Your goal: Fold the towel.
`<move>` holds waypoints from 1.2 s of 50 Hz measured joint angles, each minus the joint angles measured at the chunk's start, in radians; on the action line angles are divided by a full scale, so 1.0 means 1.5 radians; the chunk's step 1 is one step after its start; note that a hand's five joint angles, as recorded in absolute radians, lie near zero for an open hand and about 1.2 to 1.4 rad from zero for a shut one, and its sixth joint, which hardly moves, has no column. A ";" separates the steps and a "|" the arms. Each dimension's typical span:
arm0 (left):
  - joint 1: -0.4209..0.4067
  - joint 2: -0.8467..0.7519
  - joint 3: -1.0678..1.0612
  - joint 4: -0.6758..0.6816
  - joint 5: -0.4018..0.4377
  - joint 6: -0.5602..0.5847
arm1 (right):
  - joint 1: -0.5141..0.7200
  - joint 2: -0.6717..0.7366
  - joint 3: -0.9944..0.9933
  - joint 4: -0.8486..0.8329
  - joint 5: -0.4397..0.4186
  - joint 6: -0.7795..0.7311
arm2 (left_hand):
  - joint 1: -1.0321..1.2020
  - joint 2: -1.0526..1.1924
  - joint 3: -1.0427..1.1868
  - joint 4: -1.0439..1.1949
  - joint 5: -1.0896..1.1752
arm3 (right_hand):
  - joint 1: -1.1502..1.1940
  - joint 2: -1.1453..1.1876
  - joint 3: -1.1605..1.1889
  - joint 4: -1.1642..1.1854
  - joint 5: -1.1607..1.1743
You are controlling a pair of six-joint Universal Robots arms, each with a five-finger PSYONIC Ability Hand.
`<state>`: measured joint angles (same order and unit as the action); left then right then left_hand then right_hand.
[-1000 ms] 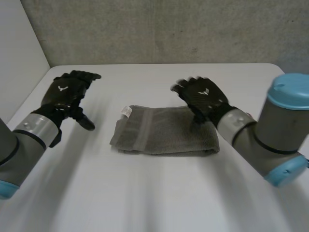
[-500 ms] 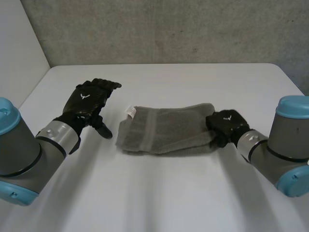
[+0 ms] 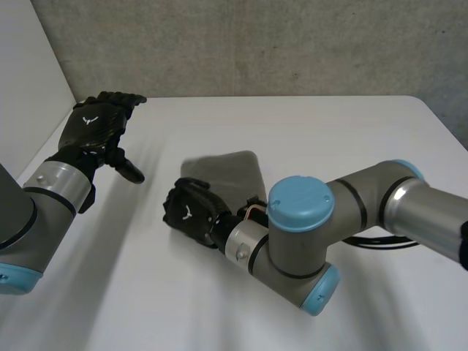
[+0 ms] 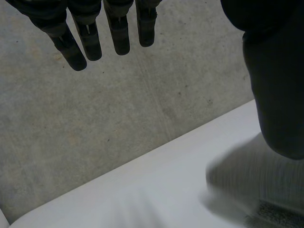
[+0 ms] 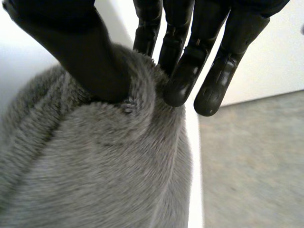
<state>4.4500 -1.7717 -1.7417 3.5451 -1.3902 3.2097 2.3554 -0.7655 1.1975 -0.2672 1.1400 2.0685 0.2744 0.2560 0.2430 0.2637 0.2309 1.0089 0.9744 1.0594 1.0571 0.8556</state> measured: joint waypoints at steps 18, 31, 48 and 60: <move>-0.047 -0.049 0.049 0.015 0.000 -0.024 | -0.094 -0.160 0.064 -0.004 0.093 0.559 | 0.000 0.000 0.001 0.000 0.001 | -0.517 -0.469 -0.536 -0.531 -0.528; -0.145 -0.224 0.163 -0.039 -0.024 -0.072 | -0.170 -0.131 0.056 0.044 0.096 0.697 | 0.000 0.002 0.005 0.001 0.020 | -0.517 -0.469 -0.536 -0.531 -0.528; -0.178 -0.325 0.247 -0.163 -0.107 -0.060 | -0.176 0.001 -0.055 0.194 0.096 0.665 | 0.000 0.002 0.005 0.001 0.020 | -0.517 -0.469 -0.536 -0.531 -0.528; -0.175 -0.146 0.230 -0.166 -0.107 -0.060 | -0.202 -0.226 -0.005 0.171 0.164 0.657 | 0.000 0.001 0.004 0.000 0.018 | -0.517 -0.469 -0.536 -0.531 -0.528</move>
<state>4.1876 -1.9908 -1.3965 3.2966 -1.5514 3.1193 2.0527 -1.1040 1.1902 -0.0111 1.3860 3.0541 0.2744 0.2568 0.2482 0.2638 0.2575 0.2331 0.2703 0.2548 0.2605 0.0640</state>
